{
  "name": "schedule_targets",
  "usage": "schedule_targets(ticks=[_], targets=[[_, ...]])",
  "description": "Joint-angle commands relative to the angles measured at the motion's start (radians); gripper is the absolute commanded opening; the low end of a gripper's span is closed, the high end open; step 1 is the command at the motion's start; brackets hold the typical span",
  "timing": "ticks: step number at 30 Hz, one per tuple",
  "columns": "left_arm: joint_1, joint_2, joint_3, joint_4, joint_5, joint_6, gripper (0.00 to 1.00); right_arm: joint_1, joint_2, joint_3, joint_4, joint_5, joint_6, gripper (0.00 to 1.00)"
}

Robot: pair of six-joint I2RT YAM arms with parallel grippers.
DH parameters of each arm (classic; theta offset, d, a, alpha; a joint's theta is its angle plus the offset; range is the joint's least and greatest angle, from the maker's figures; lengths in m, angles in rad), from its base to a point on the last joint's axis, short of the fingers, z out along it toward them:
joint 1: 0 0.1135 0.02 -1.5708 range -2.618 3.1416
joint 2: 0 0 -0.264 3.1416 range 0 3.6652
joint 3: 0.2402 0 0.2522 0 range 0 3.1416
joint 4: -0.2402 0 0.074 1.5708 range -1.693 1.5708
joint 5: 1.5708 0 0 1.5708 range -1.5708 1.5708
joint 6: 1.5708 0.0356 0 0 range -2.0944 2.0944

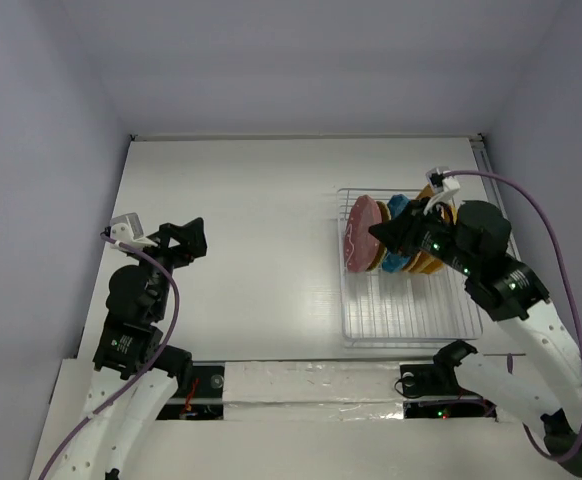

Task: Unload the plates from the dish rack

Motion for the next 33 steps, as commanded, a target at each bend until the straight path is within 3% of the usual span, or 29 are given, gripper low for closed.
schedule_targets(ticks=[1,4,6,7,8,10,11,13,14,15,16,18,19,23,33], targets=[[-0.003,0.000,-0.010,0.047,0.004,0.012,0.77,0.039,0.051,0.078,-0.020,0.167,-0.026,0.47],[-0.003,-0.002,-0.012,0.050,0.004,0.014,0.73,0.062,0.099,0.083,-0.017,0.219,-0.025,0.69],[-0.003,-0.001,-0.016,0.061,0.004,0.011,0.60,0.083,0.144,0.104,-0.038,0.296,-0.023,0.70],[-0.003,0.000,-0.015,0.061,0.004,0.011,0.54,0.083,0.163,0.113,-0.047,0.321,-0.025,0.61],[-0.003,-0.002,-0.016,0.061,0.004,0.012,0.37,0.092,0.183,0.122,-0.057,0.362,-0.028,0.49],[-0.003,-0.007,-0.015,0.059,0.004,0.011,0.15,0.102,0.249,0.149,-0.075,0.400,-0.023,0.00],[-0.003,-0.004,-0.013,0.043,0.004,0.008,0.00,0.102,0.269,0.156,-0.081,0.423,-0.019,0.00],[-0.003,0.001,-0.005,0.026,0.004,0.006,0.00,0.113,0.306,0.155,-0.063,0.451,-0.015,0.00],[-0.003,0.003,-0.005,0.022,0.004,0.006,0.00,0.113,0.318,0.152,-0.055,0.457,-0.009,0.07],[-0.003,0.004,-0.004,0.022,0.004,0.008,0.00,0.113,0.330,0.152,-0.054,0.477,-0.005,0.19],[-0.003,0.006,-0.004,0.022,0.004,0.006,0.00,0.113,0.362,0.156,-0.057,0.486,-0.003,0.37],[-0.003,0.004,-0.004,0.019,0.004,0.006,0.08,0.113,0.390,0.161,-0.072,0.541,0.006,0.50],[-0.003,0.003,-0.004,0.019,0.004,0.004,0.20,0.122,0.408,0.162,-0.084,0.568,0.012,0.56],[-0.003,0.003,-0.005,0.022,0.004,0.006,0.39,0.122,0.402,0.147,-0.098,0.667,0.035,0.63],[-0.003,-0.002,-0.009,0.024,0.004,0.003,0.51,0.122,0.451,0.100,-0.065,0.661,0.043,0.58]])
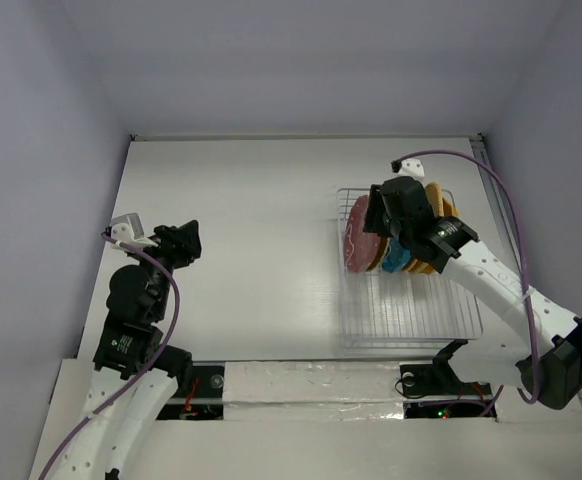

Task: Unload the plates from the dish rack

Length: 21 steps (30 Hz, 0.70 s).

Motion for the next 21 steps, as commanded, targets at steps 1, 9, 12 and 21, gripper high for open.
schedule_targets(ticks=[1,9,12,21], targets=[[-0.003,-0.002,-0.007,0.032,0.003,0.003,0.51,0.007,0.037,-0.012,0.047,0.024,0.017,0.54],[-0.003,-0.006,-0.007,0.034,0.003,0.003,0.53,0.007,0.184,0.026,0.062,0.061,0.011,0.50],[-0.003,-0.008,-0.007,0.034,0.003,0.003,0.53,0.007,0.224,0.051,0.046,0.095,0.012,0.49],[-0.003,-0.014,-0.009,0.037,0.003,0.003,0.53,0.007,0.184,0.177,-0.033,0.204,-0.049,0.00]])
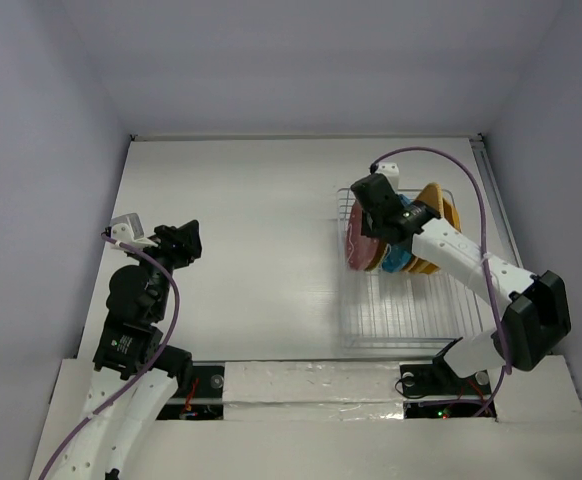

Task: Unload the plates from the dish rack

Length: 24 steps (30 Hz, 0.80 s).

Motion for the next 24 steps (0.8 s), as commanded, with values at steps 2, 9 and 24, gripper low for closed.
schedule_targets(ticks=[2,9,24], targets=[[-0.003,-0.014,-0.010,0.036,0.003,0.003,0.53,0.003,-0.057,0.165,0.009,0.122,-0.055,0.00],[-0.003,-0.013,-0.010,0.036,0.003,0.001,0.53,0.013,-0.103,0.309,-0.019,0.144,-0.084,0.00],[-0.003,-0.019,-0.010,0.036,0.003,0.000,0.54,0.120,0.182,0.383,0.450,-0.354,0.124,0.00]])
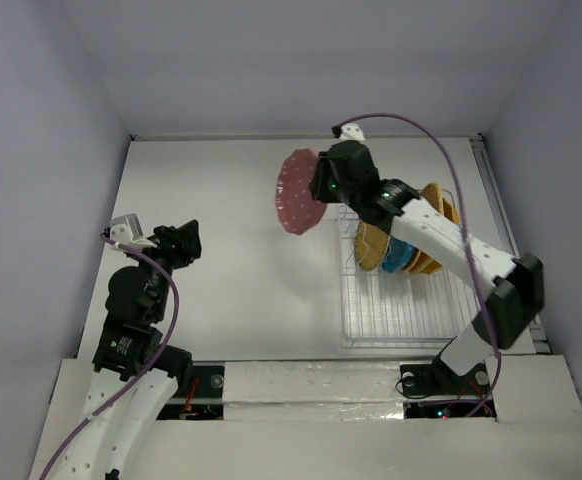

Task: Unload the plates from the dish rack

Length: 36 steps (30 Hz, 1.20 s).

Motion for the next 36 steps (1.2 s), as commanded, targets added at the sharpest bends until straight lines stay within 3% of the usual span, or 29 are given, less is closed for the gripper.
schedule_targets(ticks=[1,9,16,19,20,22,23,26,32,36], targets=[[-0.003,-0.012,-0.010,0.036,0.003,0.000,0.54,0.029,0.112,0.093,0.291,-0.168,0.132,0.00],[-0.003,-0.014,-0.012,0.036,0.003,0.000,0.54,0.086,0.421,0.242,0.391,-0.227,0.302,0.00],[-0.003,-0.022,-0.012,0.038,0.003,0.000,0.54,0.095,0.567,0.201,0.466,-0.253,0.391,0.00],[-0.003,-0.025,-0.012,0.038,0.003,0.002,0.54,0.095,0.583,0.162,0.482,-0.245,0.413,0.24],[-0.003,-0.025,-0.010,0.039,0.003,0.000,0.54,0.095,0.593,0.148,0.477,-0.247,0.413,0.39],[-0.003,-0.023,-0.012,0.039,0.003,0.000,0.54,0.095,0.606,0.140,0.451,-0.239,0.408,0.49],[-0.003,-0.025,-0.010,0.039,0.003,0.000,0.54,0.095,0.618,0.140,0.442,-0.239,0.404,0.61],[-0.003,-0.025,-0.012,0.039,0.003,0.000,0.54,0.104,0.640,0.162,0.370,-0.244,0.367,0.80],[-0.003,-0.025,-0.012,0.039,0.003,-0.001,0.54,0.104,0.658,0.186,0.298,-0.222,0.329,0.98],[-0.003,-0.023,-0.012,0.039,0.003,-0.001,0.54,0.114,0.699,0.252,0.200,-0.194,0.289,1.00]])
